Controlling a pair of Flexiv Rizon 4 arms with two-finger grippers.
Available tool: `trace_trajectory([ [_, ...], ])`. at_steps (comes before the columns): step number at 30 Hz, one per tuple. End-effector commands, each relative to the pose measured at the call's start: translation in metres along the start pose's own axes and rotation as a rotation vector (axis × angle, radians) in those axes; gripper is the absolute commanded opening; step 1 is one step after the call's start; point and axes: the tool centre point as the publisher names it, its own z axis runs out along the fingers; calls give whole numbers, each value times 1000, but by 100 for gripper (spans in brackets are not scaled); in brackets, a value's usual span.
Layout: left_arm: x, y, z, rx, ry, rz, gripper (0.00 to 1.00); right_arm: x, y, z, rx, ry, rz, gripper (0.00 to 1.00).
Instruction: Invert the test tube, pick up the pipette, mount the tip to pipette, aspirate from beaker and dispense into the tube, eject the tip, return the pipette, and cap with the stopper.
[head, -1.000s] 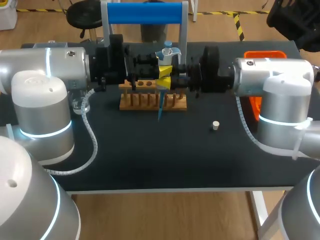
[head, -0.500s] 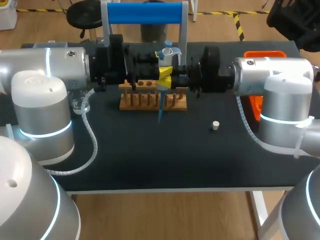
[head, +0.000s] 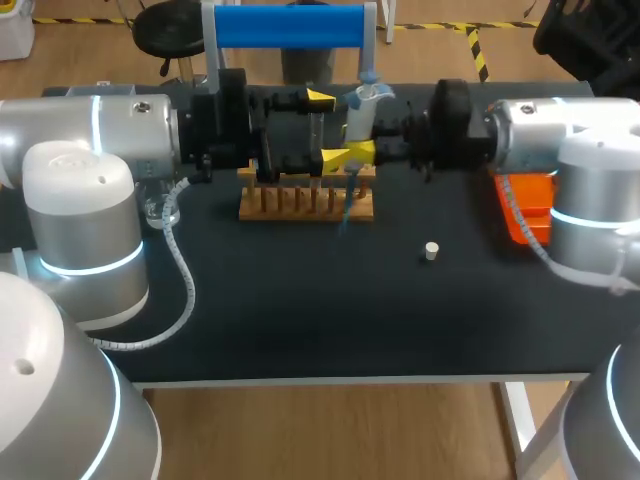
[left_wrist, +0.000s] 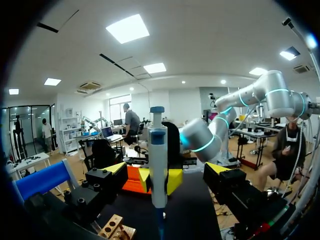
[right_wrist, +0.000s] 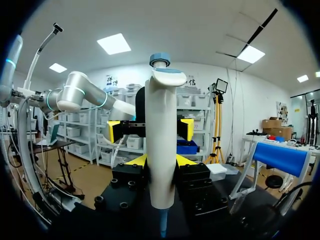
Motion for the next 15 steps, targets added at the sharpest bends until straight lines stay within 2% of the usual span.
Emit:
trace_trajectory([
  [1,1,1,2,6,-6,2,100,-10,4,-30,-4,44,-3,0],
  [9,1,1,2,6,-6,2,100,-38,11,-79,8,38,-43,0],
  [15,1,1,2,6,-6,2,100,-61,16,-114,31,-15,-62,0],
])
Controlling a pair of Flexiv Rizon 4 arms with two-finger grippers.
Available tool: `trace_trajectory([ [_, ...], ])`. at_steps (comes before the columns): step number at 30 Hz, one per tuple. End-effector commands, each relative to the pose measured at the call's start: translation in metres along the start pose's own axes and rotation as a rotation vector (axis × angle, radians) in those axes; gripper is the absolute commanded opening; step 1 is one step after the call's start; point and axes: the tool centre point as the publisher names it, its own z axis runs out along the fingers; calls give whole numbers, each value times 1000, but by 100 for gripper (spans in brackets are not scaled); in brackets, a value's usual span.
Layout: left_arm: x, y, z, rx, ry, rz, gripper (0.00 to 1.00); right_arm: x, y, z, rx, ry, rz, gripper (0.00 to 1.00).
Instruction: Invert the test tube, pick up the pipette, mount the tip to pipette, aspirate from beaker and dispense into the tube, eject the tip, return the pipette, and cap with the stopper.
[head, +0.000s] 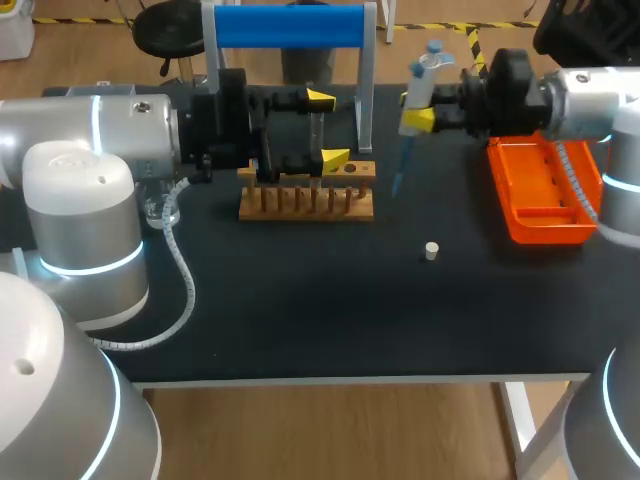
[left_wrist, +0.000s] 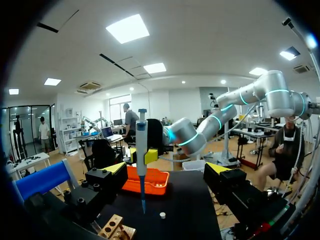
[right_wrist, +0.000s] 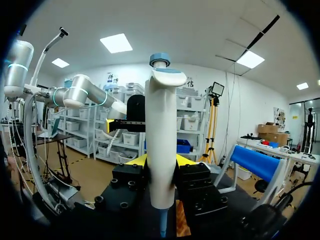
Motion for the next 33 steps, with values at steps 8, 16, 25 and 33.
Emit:
trace_trajectory([
  [8,1,1,2,6,-6,2,100,-34,17,-75,29,-72,-45,0],
  [16,1,1,2,6,-6,2,100,-50,29,-122,33,-107,-71,0],
  [25,1,1,2,6,-6,2,100,-62,36,-171,28,-122,-68,0],
  [33,1,1,2,6,-6,2,100,-66,38,-211,19,-66,-45,0],
])
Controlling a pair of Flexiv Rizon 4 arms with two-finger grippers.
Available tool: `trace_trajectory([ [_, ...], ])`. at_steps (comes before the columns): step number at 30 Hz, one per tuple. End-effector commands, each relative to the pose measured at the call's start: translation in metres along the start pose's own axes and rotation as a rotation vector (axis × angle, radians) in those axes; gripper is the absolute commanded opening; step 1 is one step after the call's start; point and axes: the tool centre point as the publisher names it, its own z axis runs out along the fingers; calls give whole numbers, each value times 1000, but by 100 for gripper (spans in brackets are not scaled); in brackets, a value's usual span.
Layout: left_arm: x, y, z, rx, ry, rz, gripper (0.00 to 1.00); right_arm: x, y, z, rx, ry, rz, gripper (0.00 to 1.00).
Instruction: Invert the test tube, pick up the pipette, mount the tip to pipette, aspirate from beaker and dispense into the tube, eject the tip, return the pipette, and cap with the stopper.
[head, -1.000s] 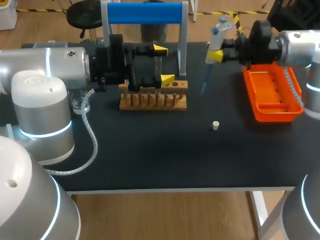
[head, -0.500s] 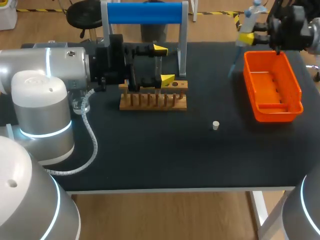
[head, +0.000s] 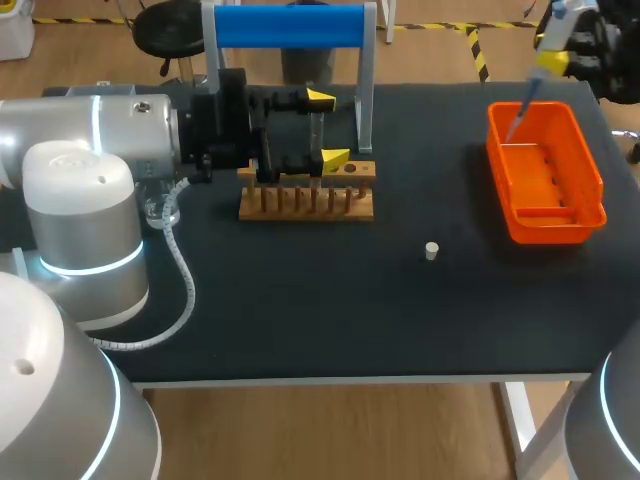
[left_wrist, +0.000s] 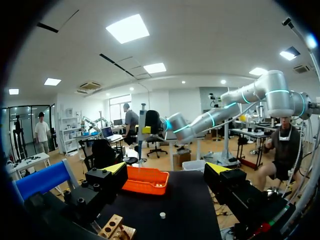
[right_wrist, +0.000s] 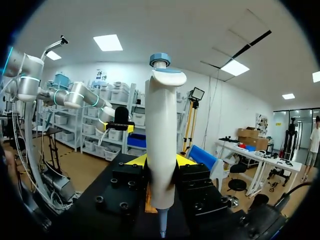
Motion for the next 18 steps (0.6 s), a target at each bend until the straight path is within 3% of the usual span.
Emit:
trace_trajectory([
  [1,1,1,2,6,-6,2,100,-11,-3,-28,4,79,6,0],
  [8,1,1,2,6,-6,2,100,-10,-6,-54,19,199,4,0],
  [18,1,1,2,6,-6,2,100,-12,-15,-75,26,210,43,0],
])
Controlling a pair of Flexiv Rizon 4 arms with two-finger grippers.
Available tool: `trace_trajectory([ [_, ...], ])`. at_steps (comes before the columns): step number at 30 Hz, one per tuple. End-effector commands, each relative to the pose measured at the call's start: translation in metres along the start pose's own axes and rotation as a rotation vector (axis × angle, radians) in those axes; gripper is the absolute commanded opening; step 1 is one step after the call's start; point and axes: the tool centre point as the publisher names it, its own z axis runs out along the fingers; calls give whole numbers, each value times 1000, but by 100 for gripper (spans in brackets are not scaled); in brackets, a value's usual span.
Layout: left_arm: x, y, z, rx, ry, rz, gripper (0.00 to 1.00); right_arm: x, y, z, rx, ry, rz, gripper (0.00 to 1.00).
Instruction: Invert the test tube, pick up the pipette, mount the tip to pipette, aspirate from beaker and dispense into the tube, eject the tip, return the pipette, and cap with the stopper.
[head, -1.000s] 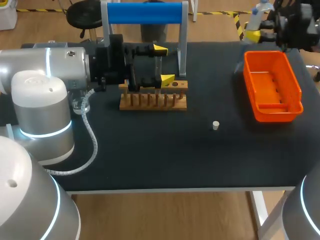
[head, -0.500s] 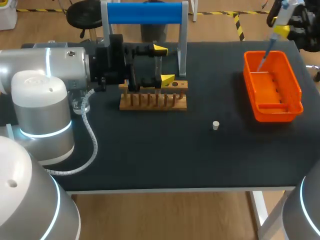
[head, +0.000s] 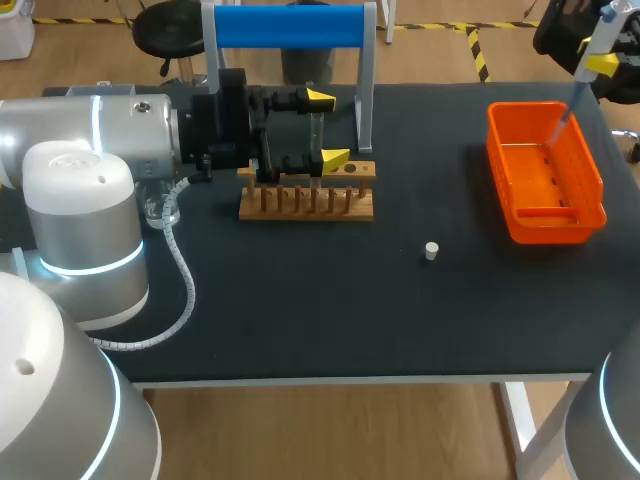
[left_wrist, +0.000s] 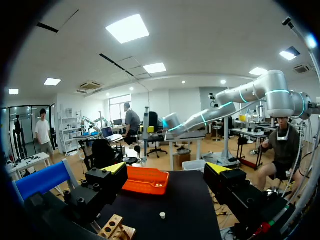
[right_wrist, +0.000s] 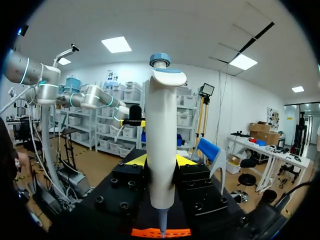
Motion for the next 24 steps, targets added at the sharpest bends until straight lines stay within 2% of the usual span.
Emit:
trace_trajectory([
  [1,1,1,2,6,-6,2,100,-5,-7,-13,-3,83,2,0],
  [24,1,1,2,6,-6,2,100,-6,-17,-29,-29,79,27,0],
])
